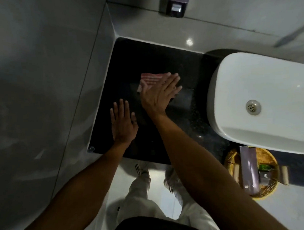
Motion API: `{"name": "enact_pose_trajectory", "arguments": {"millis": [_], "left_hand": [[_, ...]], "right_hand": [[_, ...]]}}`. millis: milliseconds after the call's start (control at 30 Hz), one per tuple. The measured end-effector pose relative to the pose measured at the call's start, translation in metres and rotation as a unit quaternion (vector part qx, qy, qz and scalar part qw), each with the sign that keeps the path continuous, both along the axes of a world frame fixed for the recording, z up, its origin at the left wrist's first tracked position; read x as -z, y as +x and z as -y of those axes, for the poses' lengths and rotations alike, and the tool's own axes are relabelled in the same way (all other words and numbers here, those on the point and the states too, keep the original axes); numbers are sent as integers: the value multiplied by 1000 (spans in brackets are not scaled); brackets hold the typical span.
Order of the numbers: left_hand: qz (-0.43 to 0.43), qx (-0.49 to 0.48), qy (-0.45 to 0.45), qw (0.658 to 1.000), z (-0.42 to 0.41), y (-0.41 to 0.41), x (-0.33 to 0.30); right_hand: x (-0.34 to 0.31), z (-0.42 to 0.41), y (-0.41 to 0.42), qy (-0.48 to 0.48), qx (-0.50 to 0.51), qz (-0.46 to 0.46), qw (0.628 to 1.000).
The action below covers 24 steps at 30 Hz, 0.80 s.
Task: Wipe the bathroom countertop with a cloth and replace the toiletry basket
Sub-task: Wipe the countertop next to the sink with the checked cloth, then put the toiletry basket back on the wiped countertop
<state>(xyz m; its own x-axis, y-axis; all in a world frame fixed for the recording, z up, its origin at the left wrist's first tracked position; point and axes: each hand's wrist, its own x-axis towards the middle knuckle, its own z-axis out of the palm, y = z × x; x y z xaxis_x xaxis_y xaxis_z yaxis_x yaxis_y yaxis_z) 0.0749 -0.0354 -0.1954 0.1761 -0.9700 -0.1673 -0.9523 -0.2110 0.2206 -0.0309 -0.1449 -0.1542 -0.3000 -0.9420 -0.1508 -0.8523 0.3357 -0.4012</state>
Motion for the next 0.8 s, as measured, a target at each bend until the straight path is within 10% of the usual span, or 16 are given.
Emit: {"name": "enact_pose_trajectory", "arguments": {"millis": [400, 633, 800], "left_hand": [[-36, 234, -67, 969, -80, -187, -68], [-27, 240, 114, 964, -131, -332, -85], [-64, 189, 169, 965, -132, -347, -92]], "right_hand": [[-58, -240, -289, -95, -137, -244, 955], [-40, -302, -418, 55, 74, -141, 986], [-38, -297, -446, 128, 49, -38, 990]]}}
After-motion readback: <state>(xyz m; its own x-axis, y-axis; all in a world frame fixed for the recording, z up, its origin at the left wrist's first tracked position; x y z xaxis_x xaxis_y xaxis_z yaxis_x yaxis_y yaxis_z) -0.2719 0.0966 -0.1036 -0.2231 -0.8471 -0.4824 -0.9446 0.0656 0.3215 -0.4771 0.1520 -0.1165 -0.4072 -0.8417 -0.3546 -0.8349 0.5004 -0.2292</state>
